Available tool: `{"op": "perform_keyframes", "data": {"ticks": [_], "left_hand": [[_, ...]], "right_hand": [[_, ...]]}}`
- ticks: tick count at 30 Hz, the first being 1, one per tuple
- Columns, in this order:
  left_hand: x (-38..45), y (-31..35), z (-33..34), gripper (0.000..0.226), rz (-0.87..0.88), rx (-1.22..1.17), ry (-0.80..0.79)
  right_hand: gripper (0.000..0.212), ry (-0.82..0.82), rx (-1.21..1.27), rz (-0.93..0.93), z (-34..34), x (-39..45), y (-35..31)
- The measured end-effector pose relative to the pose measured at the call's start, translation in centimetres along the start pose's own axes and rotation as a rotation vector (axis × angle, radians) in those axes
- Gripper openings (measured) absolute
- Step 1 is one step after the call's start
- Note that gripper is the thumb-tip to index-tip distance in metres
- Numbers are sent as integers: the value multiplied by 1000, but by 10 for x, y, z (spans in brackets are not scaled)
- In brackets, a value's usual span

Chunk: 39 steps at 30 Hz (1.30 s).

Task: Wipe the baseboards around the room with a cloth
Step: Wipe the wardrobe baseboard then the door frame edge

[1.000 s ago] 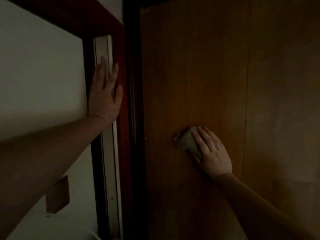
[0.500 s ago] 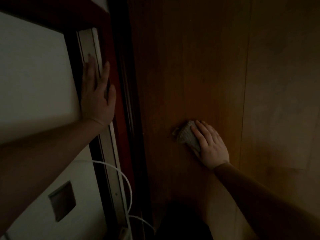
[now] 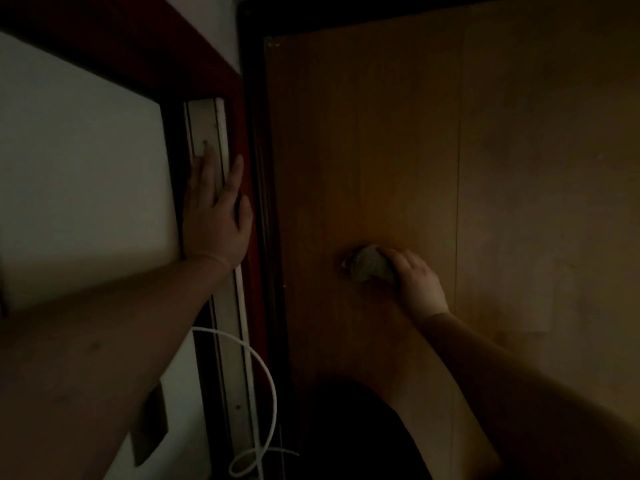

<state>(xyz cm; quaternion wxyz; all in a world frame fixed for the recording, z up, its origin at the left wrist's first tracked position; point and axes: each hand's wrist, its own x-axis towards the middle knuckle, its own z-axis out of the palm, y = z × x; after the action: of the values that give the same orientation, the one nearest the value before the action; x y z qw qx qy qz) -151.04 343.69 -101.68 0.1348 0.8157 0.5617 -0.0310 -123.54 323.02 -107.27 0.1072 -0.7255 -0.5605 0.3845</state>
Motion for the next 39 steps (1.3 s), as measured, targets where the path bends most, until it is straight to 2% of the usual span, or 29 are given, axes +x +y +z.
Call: {"op": "perform_keyframes", "data": {"ticks": [5, 9, 16, 22, 25, 26, 28, 30, 32, 36, 39], "left_hand": [[1, 0, 0, 59, 5, -18, -40], [0, -1, 0, 58, 18, -34, -7], [-1, -3, 4, 56, 47, -68, 54], [0, 0, 2, 56, 46, -18, 32], [-2, 1, -4, 59, 1, 119, -39], [-2, 4, -8, 59, 20, 180, -64], [14, 11, -14, 59, 175, 281, -110], [45, 21, -23, 59, 344, 313, -136], [80, 30, -29, 60, 420, 327, -130], [112, 24, -22, 64, 462, 351, -213], [113, 21, -17, 66, 452, 329, -158]], "right_hand": [[51, 261, 111, 152, -79, 47, -42], [46, 338, 279, 173, -96, 98, -65], [49, 360, 518, 132, -109, 185, -67], [52, 342, 479, 86, -127, 188, -52], [54, 331, 476, 80, -139, 172, -53], [54, 331, 507, 76, -142, 167, -54], [54, 349, 542, 66, -143, 162, -57], [55, 350, 566, 68, -141, 162, -59], [56, 353, 555, 71, -136, 166, -62], [55, 384, 499, 90, -120, 176, -59], [54, 413, 481, 138, -104, 196, -58]]}}
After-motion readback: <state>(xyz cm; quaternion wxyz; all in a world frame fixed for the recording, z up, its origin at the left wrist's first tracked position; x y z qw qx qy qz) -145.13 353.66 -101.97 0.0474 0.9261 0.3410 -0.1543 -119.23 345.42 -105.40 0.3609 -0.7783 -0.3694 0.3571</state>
